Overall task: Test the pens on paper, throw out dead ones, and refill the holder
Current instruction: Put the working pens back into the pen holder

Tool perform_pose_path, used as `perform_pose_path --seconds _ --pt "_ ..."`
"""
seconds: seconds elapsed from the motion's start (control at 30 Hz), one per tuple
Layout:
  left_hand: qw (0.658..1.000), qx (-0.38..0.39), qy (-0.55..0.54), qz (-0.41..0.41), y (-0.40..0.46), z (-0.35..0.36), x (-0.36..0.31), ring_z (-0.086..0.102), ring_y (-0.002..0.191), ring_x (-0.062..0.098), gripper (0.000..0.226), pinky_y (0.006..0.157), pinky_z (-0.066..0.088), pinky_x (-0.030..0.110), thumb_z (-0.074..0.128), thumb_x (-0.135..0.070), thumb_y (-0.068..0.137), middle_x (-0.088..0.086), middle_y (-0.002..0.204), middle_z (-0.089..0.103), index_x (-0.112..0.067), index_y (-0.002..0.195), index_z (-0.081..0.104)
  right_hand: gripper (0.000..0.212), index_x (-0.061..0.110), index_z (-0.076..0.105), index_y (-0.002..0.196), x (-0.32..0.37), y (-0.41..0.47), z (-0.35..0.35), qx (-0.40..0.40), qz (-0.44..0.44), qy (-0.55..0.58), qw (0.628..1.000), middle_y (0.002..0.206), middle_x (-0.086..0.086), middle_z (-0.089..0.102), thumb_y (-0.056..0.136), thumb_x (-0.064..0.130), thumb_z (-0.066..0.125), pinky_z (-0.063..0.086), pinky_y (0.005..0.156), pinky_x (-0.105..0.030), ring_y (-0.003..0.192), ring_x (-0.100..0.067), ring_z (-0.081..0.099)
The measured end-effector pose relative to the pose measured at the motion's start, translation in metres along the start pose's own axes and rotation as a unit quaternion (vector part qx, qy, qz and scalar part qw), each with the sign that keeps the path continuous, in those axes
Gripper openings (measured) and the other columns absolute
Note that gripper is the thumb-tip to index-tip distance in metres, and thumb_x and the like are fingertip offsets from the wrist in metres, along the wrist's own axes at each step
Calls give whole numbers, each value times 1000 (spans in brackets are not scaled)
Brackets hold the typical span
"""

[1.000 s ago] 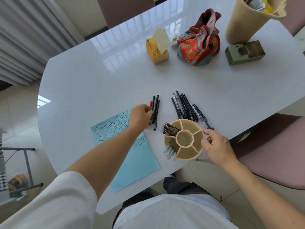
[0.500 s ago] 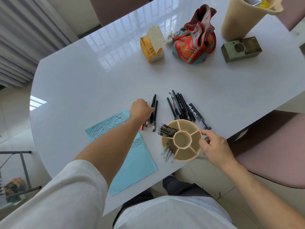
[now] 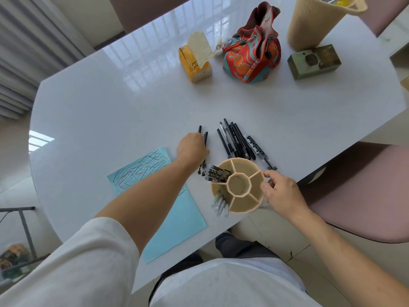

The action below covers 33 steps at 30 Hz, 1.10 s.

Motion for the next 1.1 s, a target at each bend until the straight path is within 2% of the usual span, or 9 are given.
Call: perform_pose_path --seconds 0.1,0.27,0.37,0.47,0.53,0.63,0.73,0.83,1.1 --pt "999 17 -27 -1 3 -1 -8 56 57 22 15 42 32 23 63 -13 72 4 62 54 -10 62 51 19 28 68 109 0 0 0 1 3 2 1000 67 0 64 95 23 56 56 69 -43 67 -22 64" --pt "997 17 -59 36 8 6 -33 55 63 17 14 46 37 27 47 -23 88 4 75 57 -9 89 53 21 26 68 115 0 -1 0 4 5 10 1000 69 1 64 98 25 55 55 70 -43 67 -19 62" --pt "998 21 -34 40 17 14 -41 57 63 20 26 51 46 29 49 -29 96 8 78 62 -10 79 54 21 27 67 115 1 -1 0 6 4 11 1000 71 2 65 98 26 54 55 68 -41 67 -17 61" --pt "999 15 -39 26 23 14 -46 57 56 16 44 49 47 27 58 -43 95 4 65 61 -11 66 52 20 27 67 114 1 -1 0 7 2 13 1000 70 4 62 99 26 54 50 64 -36 64 -13 57" --pt "998 27 -46 15 26 10 -49 64 56 17 39 48 51 27 62 -36 92 4 59 64 -8 65 60 19 26 67 113 -1 -1 0 6 2 13 1000 67 4 60 98 26 54 49 63 -35 61 -13 54" --pt "997 57 -56 7 32 5 -55 69 56 19 19 42 52 25 50 -8 78 7 59 67 -5 63 62 21 28 68 116 1 0 -2 4 -8 10 1000 69 4 63 100 26 53 52 67 -38 62 -15 56" --pt "994 83 -72 -2 35 3 -55 65 41 14 16 33 48 22 52 -7 75 4 50 66 -6 63 62 27 29 68 125 13 3 -5 11 -43 0 999 98 2 73 103 28 53 55 81 -40 86 -17 65" --pt "990 101 -97 -12 36 4 -48 66 41 15 15 47 60 32 57 -7 74 4 45 65 -3 62 65 32 23 67 132 25 10 -9 7 -67 -10 998 119 0 71 104 32 55 54 92 -43 103 -18 64" --pt "947 77 -300 -82 17 -11 0 71 52 20 15 46 54 23 71 -14 77 11 57 70 0 80 65 43 20 63 136 14 -9 -9 -13 -20 10 1000 102 3 68 98 38 65 56 89 -41 94 -17 66"
Point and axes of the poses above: each hand's wrist, its own y-axis towards the middle knuckle, its own z-axis out of the palm, x = y × z, the point moved 4 cm from there along y, towards the middle knuckle
